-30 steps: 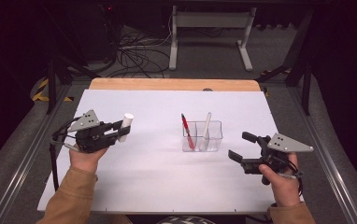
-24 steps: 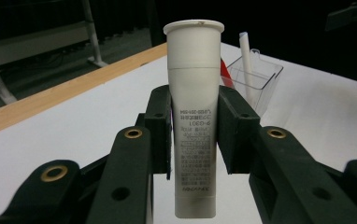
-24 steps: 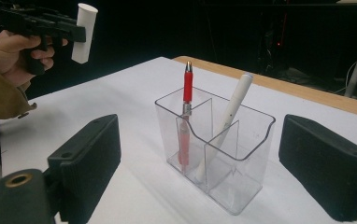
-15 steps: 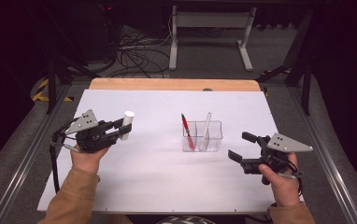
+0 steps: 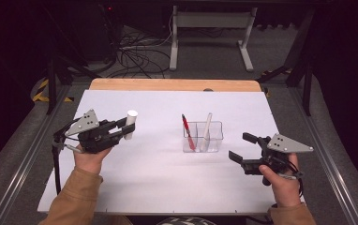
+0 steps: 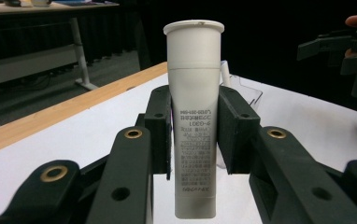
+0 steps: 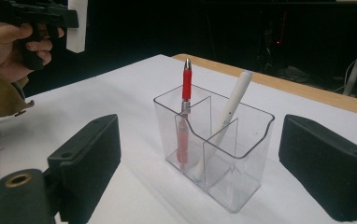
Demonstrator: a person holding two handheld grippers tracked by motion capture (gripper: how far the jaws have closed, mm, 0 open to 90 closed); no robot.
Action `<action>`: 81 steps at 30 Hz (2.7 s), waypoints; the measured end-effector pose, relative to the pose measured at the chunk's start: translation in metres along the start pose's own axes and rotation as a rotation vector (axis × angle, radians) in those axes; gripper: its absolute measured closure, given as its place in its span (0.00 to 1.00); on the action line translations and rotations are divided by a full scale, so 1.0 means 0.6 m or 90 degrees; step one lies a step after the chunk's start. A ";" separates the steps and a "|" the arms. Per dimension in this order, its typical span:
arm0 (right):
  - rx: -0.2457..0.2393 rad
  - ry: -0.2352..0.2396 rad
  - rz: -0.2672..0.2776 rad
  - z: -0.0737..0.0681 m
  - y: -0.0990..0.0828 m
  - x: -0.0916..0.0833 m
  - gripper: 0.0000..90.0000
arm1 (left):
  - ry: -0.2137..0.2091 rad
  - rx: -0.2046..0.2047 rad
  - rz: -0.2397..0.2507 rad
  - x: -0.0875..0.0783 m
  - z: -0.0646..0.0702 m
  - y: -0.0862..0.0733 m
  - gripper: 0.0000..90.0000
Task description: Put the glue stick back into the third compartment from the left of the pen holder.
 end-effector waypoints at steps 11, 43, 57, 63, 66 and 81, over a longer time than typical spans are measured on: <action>0.001 0.000 0.003 0.000 0.001 -0.002 0.15 | -0.035 0.012 0.014 0.035 0.025 0.034 0.77; 0.001 0.000 0.007 0.003 0.001 -0.005 0.15 | -0.122 0.024 0.029 0.188 0.100 0.088 0.77; 0.003 0.000 0.007 0.003 0.001 -0.007 0.15 | -0.142 0.022 0.037 0.237 0.120 0.095 0.77; 0.002 0.000 0.007 0.003 0.000 -0.007 0.15 | -0.143 0.024 0.034 0.256 0.127 0.097 0.77; 0.002 0.001 0.007 0.003 0.000 -0.007 0.15 | -0.145 0.018 0.034 0.266 0.126 0.095 0.77; 0.002 0.000 0.011 0.005 0.001 -0.010 0.15 | -0.143 0.016 0.028 0.323 0.140 0.084 0.76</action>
Point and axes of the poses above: each handheld gripper's, and its own axes: x roughly forward along the jaws, y roughly out of its top, z roughly to its right, the point moved 4 cm from there along x, roughly forward along the jaws, and after that the axes turned 7 degrees about -z, right-handed, at the moved point
